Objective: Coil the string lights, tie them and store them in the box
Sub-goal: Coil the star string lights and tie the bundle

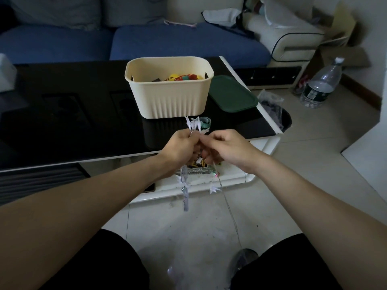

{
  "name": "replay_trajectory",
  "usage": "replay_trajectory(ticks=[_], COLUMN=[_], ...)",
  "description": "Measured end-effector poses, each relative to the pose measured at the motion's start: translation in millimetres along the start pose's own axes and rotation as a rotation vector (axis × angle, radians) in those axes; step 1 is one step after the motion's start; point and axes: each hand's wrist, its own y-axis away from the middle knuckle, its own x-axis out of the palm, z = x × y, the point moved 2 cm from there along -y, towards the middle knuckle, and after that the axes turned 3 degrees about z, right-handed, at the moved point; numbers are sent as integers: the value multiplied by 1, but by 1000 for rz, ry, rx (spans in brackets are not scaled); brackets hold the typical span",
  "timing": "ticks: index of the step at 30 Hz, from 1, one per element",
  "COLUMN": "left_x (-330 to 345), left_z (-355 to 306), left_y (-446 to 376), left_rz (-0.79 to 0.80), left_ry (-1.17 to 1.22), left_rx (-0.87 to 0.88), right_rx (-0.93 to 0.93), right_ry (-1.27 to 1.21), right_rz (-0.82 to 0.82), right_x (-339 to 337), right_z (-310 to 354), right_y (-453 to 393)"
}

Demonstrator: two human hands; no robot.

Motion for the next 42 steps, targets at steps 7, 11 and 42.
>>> replay_trajectory(ticks=[7, 11, 42], left_x=[-2, -4, -10], left_z=[7, 8, -3], left_y=[-6, -6, -8], left_rz=[-44, -82, -292], left_ry=[-96, -165, 228], left_rx=[-11, 12, 13], right_rx=[-124, -187, -89], right_ry=[-3, 76, -27], right_rz=[-97, -104, -13], right_x=[2, 3, 14], right_z=[1, 1, 3], right_y=[-4, -7, -10])
